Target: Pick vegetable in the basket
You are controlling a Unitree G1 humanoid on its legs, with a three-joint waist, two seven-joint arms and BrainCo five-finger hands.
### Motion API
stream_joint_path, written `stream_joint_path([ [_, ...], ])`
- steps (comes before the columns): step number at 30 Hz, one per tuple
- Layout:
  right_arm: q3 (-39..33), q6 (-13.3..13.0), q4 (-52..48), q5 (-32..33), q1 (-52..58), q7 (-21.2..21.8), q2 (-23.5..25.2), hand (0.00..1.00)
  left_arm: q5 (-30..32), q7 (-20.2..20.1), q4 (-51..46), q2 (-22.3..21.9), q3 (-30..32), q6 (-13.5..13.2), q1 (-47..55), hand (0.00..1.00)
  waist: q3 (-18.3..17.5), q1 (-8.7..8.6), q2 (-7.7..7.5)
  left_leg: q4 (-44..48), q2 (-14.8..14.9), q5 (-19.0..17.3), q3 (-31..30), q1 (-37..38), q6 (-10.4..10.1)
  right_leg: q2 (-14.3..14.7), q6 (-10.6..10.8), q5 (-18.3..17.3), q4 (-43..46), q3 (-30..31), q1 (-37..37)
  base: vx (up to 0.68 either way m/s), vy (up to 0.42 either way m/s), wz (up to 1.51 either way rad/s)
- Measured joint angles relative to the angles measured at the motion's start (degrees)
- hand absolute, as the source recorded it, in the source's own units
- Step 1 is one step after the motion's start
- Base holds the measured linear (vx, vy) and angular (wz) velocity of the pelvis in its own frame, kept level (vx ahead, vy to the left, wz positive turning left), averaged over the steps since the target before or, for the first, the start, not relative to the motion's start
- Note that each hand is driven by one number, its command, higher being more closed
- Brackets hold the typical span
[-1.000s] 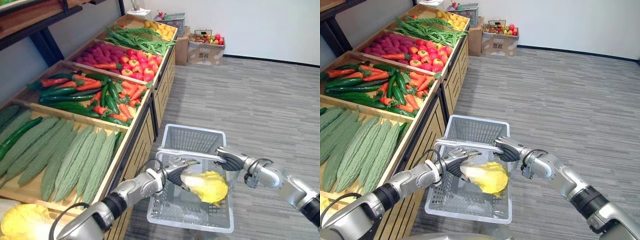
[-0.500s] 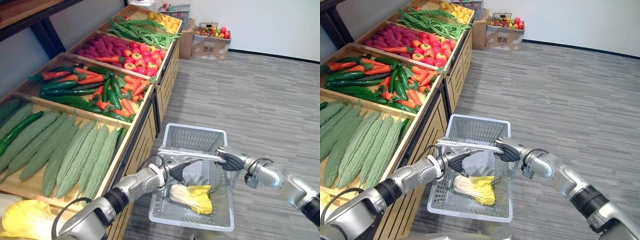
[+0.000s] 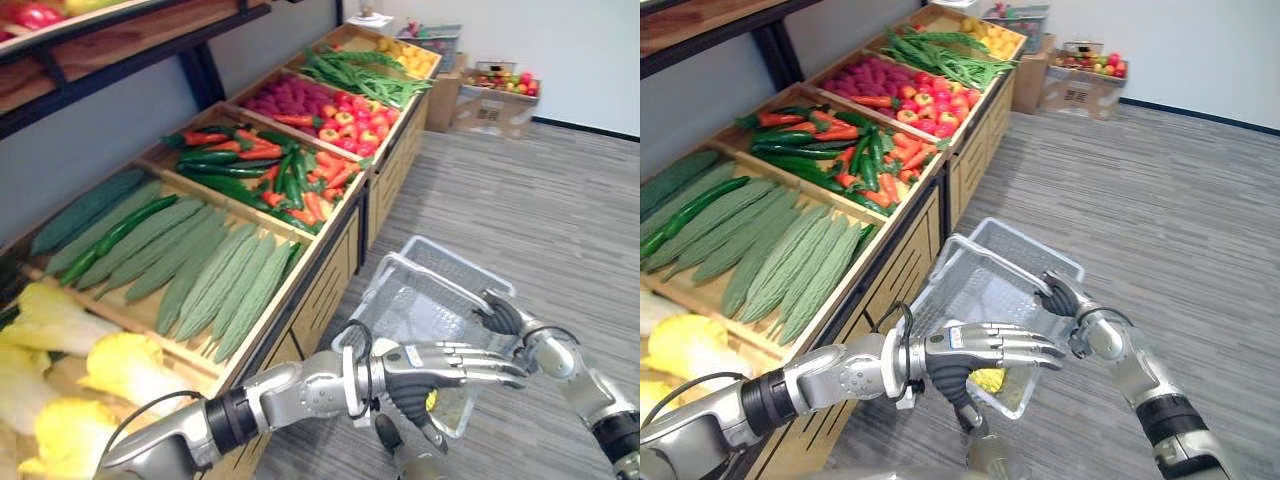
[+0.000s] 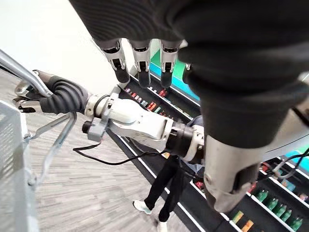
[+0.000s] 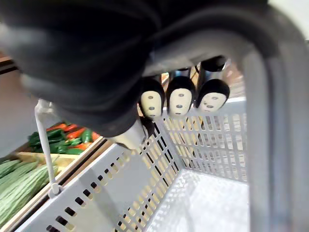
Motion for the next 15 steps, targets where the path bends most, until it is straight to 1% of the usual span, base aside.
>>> stream_joint_path([
  [1, -1.4, 0.6, 0.7, 0.0, 0.5, 0.0, 0.4, 1.00, -1.6, -0.7, -0.9, 0.9, 0.0, 0.1, 0.0, 0.00, 0.0, 0.20, 0.00, 0.1, 0.0, 0.1, -0.7, -0.4, 0.1, -0.3, 0.0, 0.0, 0.0, -0.5, 0.0, -0.08, -0.071, 0.54],
  [2, -3.5, 1.5, 2.5, 0.0, 1.2, -0.2, 0.8, 1.00, -5.8, -2.0, -2.5, 2.6, 0.0, 0.5, 0.5, 0.00, 0.0, 0.88, 0.05, 0.1, 0.0, 0.2, -1.4, -0.9, 0.3, -0.9, 0.0, 0.0, 0.0, -1.4, 0.0, -0.07, -0.051, 0.40],
  [3, -4.8, 1.8, 3.5, 0.0, 1.8, -0.3, 1.1, 1.00, -7.3, -2.6, -3.3, 3.3, 0.1, 0.7, 0.7, 0.00, -0.1, 1.03, 0.10, 0.1, 0.0, 0.3, -2.3, -1.4, 0.5, -1.2, 0.0, 0.0, -0.1, -2.2, 0.1, -0.09, -0.061, 0.61],
  [5, -10.7, 3.5, 6.3, 0.0, 4.3, -1.0, 3.0, 1.00, -9.9, -3.4, -6.1, 5.9, 0.8, 1.4, 3.2, 0.00, -0.1, 1.33, 0.12, 0.1, 0.0, 0.6, -5.7, -2.9, 0.9, -2.9, 0.1, -0.5, -0.1, -5.6, 0.7, -0.09, -0.056, 0.81],
  [6, -12.5, 3.7, 6.8, 0.0, 5.5, -1.2, 3.5, 1.00, -10.0, -3.6, -6.6, 6.1, 1.1, 1.5, 4.0, 0.00, -0.2, 1.51, 0.14, 0.2, 0.0, 0.8, -7.1, -3.5, 1.1, -3.3, 0.1, -0.7, -0.1, -6.8, 0.8, -0.09, -0.046, 0.92],
  [8, -20.2, 3.9, 9.2, 0.1, 10.2, -2.8, 6.5, 1.00, -10.0, -3.6, -9.4, 6.6, 5.6, 1.9, 8.9, 0.00, -0.2, 2.95, 0.08, 0.3, -0.1, 1.4, -11.6, -6.0, 2.1, -5.2, 0.1, -1.3, -0.1, -11.1, 1.4, -0.07, -0.038, 1.01],
  [9, -22.0, 4.1, 9.9, 0.2, 11.1, -3.0, 7.4, 1.00, -10.0, -3.6, -10.0, 6.6, 7.2, 1.9, 10.1, 0.00, -0.2, 3.12, 0.08, 0.3, -0.2, 1.5, -13.0, -6.7, 2.3, -5.7, 0.1, -1.4, -0.1, -12.4, 1.7, -0.06, -0.028, 1.09],
  [10, -25.7, 4.9, 11.0, 0.2, 13.1, -4.0, 9.8, 1.00, -10.0, -3.3, -11.5, 6.5, 11.8, 2.2, 13.3, 0.00, -0.6, 3.85, -0.05, 0.2, -0.3, 2.0, -15.7, -8.3, 3.0, -6.6, 0.2, -1.6, -0.1, -15.0, 1.8, -0.04, -0.027, 1.01],
  [12, -29.3, 5.2, 13.8, 1.2, 15.0, -5.1, 12.8, 1.00, -9.3, -1.4, -13.2, 5.5, 21.2, 2.5, 18.6, 0.00, -1.2, 4.57, -0.40, 0.0, -0.9, 3.1, -20.0, -10.9, 4.0, -8.0, 0.1, -1.6, -0.4, -19.0, 1.9, -0.04, -0.030, 1.06],
  [13, -31.1, 5.3, 15.8, 2.2, 15.5, -5.6, 14.3, 1.00, -9.3, -0.3, -13.4, 3.7, 27.3, 2.5, 21.5, 0.00, -1.3, 4.63, -0.69, -0.2, -1.3, 3.6, -22.0, -12.0, 4.3, -8.8, 0.1, -1.8, -0.6, -20.8, 2.1, -0.03, -0.011, 1.18],
  [14, -33.0, 5.5, 19.5, 3.6, 16.1, -6.6, 16.5, 1.00, -9.3, 1.9, -13.3, -0.6, 36.7, 3.1, 25.9, 0.00, -1.5, 5.24, -1.12, -1.1, -2.3, 4.4, -25.2, -13.0, 4.8, -9.8, 0.1, -1.8, -1.5, -23.4, 3.2, -0.02, -0.002, 1.11],
  [15, -33.8, 5.5, 22.0, 4.8, 16.6, -6.9, 17.8, 1.00, -9.2, 3.7, -13.2, -3.7, 42.0, 3.6, 28.0, 0.00, -1.8, 5.80, -1.54, -1.9, -3.0, 5.0, -27.0, -13.5, 4.9, -10.3, 0.1, -1.9, -2.0, -24.8, 3.8, -0.02, 0.002, 0.94],
])
